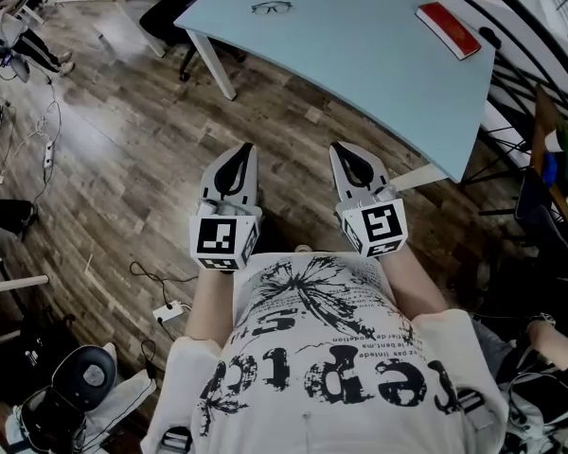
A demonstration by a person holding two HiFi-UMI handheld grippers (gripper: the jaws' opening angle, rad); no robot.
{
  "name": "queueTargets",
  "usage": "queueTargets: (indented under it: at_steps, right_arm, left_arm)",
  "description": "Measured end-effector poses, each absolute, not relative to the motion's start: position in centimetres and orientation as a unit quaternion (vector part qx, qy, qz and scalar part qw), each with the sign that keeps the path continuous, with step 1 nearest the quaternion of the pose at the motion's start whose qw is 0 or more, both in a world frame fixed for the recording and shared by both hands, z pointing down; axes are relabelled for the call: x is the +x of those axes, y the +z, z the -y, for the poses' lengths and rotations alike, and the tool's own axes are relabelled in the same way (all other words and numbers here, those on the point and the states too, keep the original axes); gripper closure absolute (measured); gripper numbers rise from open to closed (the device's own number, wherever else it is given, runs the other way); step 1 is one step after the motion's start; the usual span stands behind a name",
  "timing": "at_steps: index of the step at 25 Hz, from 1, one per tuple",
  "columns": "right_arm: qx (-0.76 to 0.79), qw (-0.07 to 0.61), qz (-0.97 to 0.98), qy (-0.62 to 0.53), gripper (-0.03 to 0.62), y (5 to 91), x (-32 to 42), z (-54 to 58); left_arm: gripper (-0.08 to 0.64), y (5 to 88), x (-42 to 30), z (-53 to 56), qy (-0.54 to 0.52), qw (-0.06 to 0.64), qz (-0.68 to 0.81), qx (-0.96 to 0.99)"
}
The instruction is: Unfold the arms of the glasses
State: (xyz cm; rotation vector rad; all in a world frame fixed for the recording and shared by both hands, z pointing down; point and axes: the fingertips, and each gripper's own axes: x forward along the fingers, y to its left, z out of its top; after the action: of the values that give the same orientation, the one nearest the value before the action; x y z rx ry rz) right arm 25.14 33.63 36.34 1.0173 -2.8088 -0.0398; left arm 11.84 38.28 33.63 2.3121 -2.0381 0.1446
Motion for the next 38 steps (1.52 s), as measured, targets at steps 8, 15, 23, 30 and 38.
queueTargets:
  at_steps: [8, 15, 23, 30, 38]
  right_arm:
    - [0.366, 0.087, 0.927, -0.005, 0.583, 37.5, 19.3, -25.9]
    - [0.410, 0.099, 0.907, 0.008, 0.583, 37.7, 11.2, -16.0]
    - [0.477, 0.102, 0.872, 0.033, 0.583, 37.3, 1.5, -4.4]
    - [0.522, 0.109, 0.845, 0.041, 0.583, 37.0, -2.5, 2.1]
    - [0.542, 0.132, 0.829, 0.048, 0.582, 38.5, -2.4, 8.6]
  left_arm:
    - [0.540, 35.2, 5.1, -30.0, 0.051, 0.036, 0.643, 0.764]
    - [0.540, 35.2, -3.5, -18.9, 0.051, 0.048, 0.608, 0.791]
    - [0.540, 35.0, -13.9, -5.7, 0.062, 0.058, 0.554, 0.828]
    - [0.540, 35.1, -18.1, 1.8, 0.069, 0.060, 0.509, 0.856]
    - [0.540, 38.4, -18.3, 8.6, 0.101, 0.084, 0.478, 0.869]
